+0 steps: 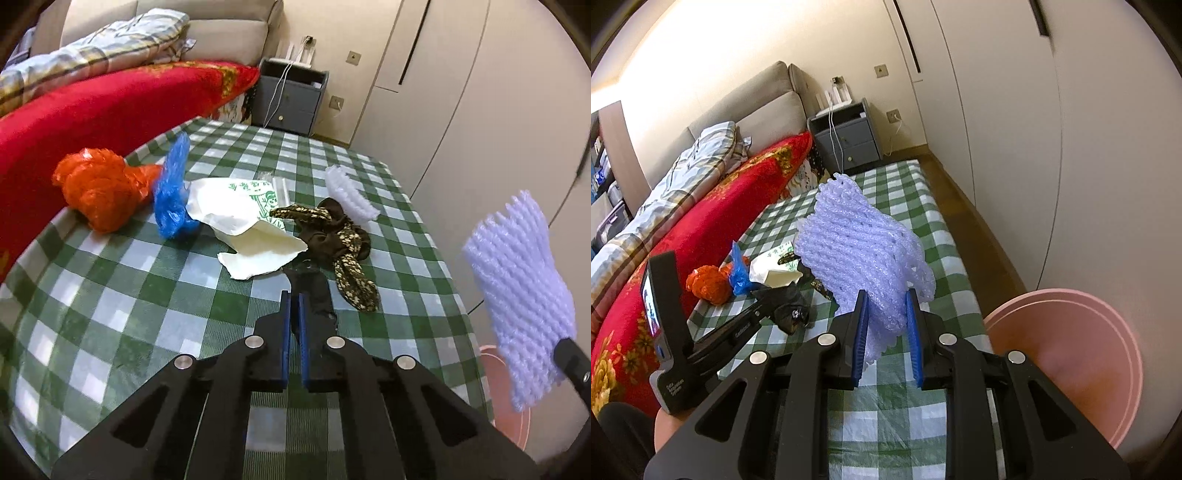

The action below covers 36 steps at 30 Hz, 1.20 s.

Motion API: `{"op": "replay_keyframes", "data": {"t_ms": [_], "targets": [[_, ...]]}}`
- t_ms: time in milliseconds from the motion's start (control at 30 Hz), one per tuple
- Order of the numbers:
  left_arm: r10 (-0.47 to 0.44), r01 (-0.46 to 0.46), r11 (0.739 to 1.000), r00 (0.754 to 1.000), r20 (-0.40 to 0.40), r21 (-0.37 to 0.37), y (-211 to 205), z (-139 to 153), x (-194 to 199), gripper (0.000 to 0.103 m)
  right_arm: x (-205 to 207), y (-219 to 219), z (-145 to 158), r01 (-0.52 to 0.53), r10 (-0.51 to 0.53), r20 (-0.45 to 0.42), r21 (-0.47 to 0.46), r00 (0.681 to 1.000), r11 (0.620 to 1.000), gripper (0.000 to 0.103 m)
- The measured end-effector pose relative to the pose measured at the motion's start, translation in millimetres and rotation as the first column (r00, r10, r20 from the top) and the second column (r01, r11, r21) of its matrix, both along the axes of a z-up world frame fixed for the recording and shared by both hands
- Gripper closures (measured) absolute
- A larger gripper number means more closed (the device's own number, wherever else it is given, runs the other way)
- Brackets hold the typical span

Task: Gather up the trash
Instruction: 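Lift the lavender foam net with the right gripper and carry it toward the pink bin, then open the right gripper over the pink bin to drop the foam net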

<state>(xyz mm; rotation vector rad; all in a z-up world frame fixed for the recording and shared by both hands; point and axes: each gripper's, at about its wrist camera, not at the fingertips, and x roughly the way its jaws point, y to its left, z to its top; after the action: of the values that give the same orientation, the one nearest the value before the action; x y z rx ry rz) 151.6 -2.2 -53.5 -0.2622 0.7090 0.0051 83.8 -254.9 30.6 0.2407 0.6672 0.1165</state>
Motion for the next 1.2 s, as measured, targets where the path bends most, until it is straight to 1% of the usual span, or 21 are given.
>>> {"op": "replay_keyframes", "data": {"t_ms": [400, 700, 1000, 1200], "targets": [[-0.05, 0.047, 0.998, 0.996, 0.071, 0.039, -11.3, 37.5, -45.7, 0.099, -42.2, -15.8, 35.6, 0.036, -0.032, 0.065, -0.055, 0.997, 0.998, 0.082], [-0.09, 0.085, 0.995, 0.99, 0.111, 0.046, -22.1, 55.0, -69.5, 0.099, -66.1, -32.2, 46.9, 0.084, -0.077, 0.08, -0.084, 0.994, 0.993, 0.083], [-0.162, 0.158, 0.987, 0.977, 0.135, 0.042, -51.6, 61.1, -79.0, 0.099, -80.6, -54.0, 50.2, 0.148, -0.141, 0.075, -0.099, 0.987, 0.984, 0.083], [-0.209, 0.207, 0.978, 0.966, 0.151, 0.025, -74.0, 62.3, -77.1, 0.099, -85.7, -76.6, 51.3, 0.22, -0.213, 0.074, -0.103, 0.974, 0.97, 0.083]]}}
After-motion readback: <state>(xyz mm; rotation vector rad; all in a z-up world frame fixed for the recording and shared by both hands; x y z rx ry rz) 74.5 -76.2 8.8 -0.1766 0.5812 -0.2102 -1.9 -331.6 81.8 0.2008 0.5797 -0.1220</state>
